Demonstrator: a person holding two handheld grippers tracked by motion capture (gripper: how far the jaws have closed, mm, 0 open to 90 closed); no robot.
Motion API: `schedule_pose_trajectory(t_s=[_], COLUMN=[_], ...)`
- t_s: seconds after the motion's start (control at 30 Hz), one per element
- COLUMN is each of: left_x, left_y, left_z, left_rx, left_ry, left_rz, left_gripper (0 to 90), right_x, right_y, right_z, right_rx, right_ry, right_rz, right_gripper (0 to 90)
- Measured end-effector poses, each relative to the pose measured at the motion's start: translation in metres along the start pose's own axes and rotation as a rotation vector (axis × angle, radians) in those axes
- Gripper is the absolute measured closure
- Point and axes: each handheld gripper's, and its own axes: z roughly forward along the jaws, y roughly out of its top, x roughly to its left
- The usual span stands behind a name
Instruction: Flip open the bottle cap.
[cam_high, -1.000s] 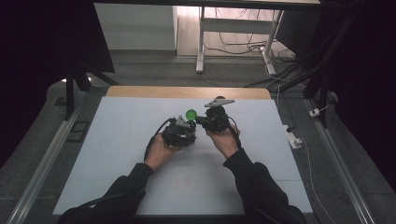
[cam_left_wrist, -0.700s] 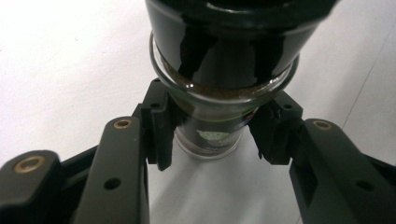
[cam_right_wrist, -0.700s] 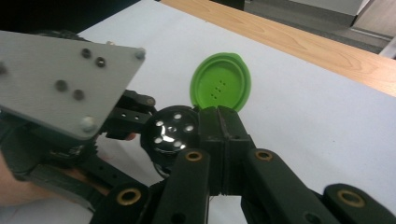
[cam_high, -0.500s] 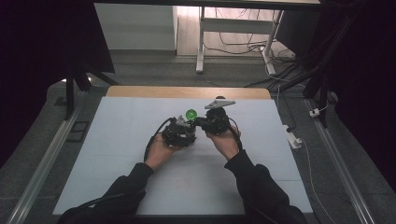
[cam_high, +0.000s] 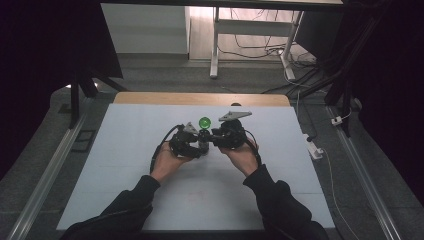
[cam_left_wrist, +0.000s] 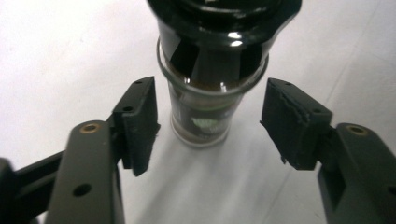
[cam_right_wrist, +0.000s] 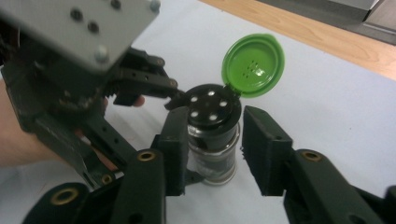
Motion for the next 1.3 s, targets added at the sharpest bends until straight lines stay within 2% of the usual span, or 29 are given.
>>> schedule_pose_trajectory(t_s=[0.1,0.17,0.37,0.5,0.6,0.9,1.17,1.3], left_x=[0.001,0.001,0.001,0.000,-0.003,-0.012,-0.013,-0.014], left_y=[-0.001,-0.001,-0.005,-0.007,-0.009,-0.021,-0.036,-0.046], left_z=[-0.006,-0.010,-0.021,-0.030,-0.039,-0.065,-0.090,-0.103], left_rx=[-0.002,-0.003,-0.003,0.017,0.010,0.002,-0.031,-0.044], left_ry=[-0.027,-0.045,-0.066,-0.121,-0.152,-0.152,-0.170,-0.161], left_rz=[-0.012,-0.019,-0.054,-0.072,-0.066,-0.057,-0.085,-0.099], left_gripper=[30.0,28.2,22.8,19.4,15.9,5.6,1.9,0.0], right_x=[0.001,0.001,0.006,0.008,0.009,0.015,0.015,0.014], right_y=[-0.002,-0.003,-0.008,-0.009,-0.011,-0.022,-0.037,-0.044], right_z=[-0.002,-0.003,-0.008,-0.012,-0.015,-0.028,-0.046,-0.053], right_rx=[0.003,0.003,0.016,0.013,0.013,0.041,0.035,0.025], right_ry=[0.009,0.017,0.025,0.032,0.040,0.066,0.084,0.076], right_rz=[0.016,0.022,0.022,0.031,0.035,0.025,0.021,0.004], right_gripper=[49.8,47.9,36.5,31.6,28.4,16.8,8.6,4.1])
